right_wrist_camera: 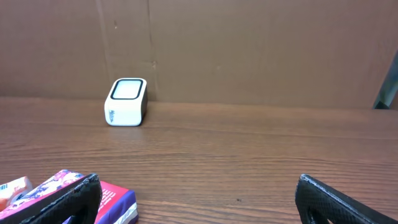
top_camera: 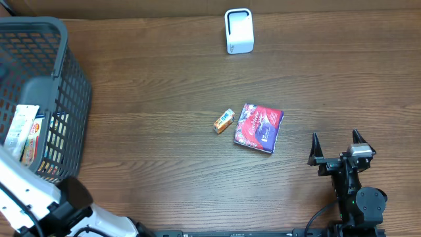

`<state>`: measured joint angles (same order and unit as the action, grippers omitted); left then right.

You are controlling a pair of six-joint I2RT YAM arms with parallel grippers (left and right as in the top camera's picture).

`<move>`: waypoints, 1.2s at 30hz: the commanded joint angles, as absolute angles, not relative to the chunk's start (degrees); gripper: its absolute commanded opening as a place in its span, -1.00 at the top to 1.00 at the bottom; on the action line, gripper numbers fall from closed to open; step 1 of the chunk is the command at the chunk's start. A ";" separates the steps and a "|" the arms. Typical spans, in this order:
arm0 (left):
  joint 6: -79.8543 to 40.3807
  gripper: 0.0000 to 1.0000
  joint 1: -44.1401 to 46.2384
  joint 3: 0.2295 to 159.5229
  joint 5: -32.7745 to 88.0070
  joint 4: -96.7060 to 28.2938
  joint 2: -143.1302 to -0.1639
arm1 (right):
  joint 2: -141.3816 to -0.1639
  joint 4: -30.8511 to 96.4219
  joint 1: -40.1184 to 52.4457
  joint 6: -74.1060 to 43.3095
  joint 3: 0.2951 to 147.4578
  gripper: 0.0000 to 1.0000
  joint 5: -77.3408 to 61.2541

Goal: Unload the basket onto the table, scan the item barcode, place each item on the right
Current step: 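Return the left gripper into the basket toward the cream wipes bag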

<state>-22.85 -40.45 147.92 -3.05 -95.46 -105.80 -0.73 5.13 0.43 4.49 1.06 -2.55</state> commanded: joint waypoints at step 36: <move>-11.79 -0.85 -39.70 122.98 -7.46 -87.53 -128.90 | -0.16 4.73 0.69 4.51 0.47 -1.00 -2.17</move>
<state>-13.21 -40.75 125.75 -3.42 -88.18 -128.18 -0.73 5.15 0.43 4.49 1.06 -2.55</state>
